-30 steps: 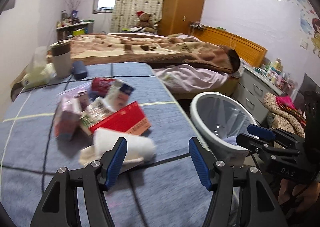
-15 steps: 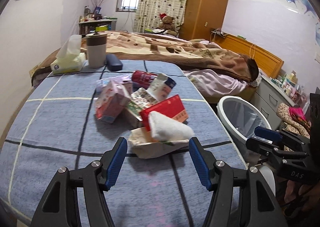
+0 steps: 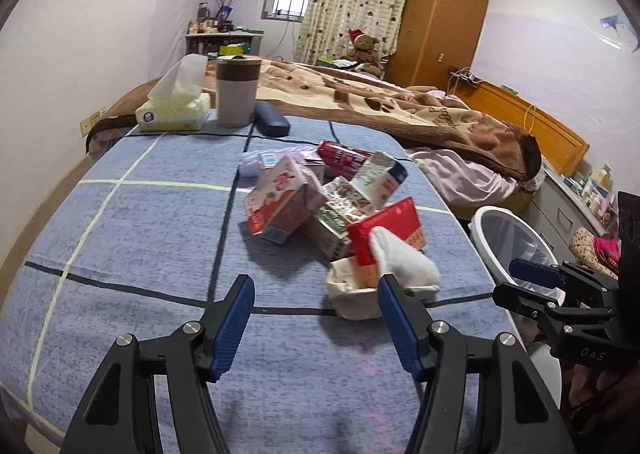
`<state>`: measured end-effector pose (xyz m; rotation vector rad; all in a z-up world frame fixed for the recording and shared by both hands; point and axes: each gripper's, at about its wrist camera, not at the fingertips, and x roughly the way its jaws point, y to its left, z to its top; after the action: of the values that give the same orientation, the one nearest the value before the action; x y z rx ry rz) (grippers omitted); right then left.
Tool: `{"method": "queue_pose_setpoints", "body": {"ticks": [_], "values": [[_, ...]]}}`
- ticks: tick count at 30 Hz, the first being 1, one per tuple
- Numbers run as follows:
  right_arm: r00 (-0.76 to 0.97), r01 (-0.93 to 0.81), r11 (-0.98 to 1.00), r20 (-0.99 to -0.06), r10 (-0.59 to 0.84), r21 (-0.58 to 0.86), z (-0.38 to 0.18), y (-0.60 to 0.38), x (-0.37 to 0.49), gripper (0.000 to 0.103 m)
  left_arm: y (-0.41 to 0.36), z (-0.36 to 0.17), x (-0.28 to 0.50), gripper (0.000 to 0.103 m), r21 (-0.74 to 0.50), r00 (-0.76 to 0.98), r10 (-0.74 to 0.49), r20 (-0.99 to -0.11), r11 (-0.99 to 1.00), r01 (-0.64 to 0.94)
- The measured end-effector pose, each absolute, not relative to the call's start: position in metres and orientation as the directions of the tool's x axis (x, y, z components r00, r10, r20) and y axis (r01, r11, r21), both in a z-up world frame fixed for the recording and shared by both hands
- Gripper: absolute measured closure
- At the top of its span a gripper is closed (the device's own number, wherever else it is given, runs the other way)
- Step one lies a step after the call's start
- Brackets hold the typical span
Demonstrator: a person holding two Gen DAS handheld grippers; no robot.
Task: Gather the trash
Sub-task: 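Grasp the white rolled towel with the right tool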
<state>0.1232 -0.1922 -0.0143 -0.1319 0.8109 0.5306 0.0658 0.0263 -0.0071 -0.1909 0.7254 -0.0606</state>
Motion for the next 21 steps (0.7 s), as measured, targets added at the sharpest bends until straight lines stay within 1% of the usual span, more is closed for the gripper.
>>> {"method": "queue_pose_setpoints", "body": {"ticks": [21], "values": [[0.497,-0.556,0.826,-0.76,0.419,0.092,-0.033,-0.169,0.163,0.046,0.049,-0.029,0.096,0.039,-0.215,0.723,-0.121,-0.68,0.976,-0.039]]}}
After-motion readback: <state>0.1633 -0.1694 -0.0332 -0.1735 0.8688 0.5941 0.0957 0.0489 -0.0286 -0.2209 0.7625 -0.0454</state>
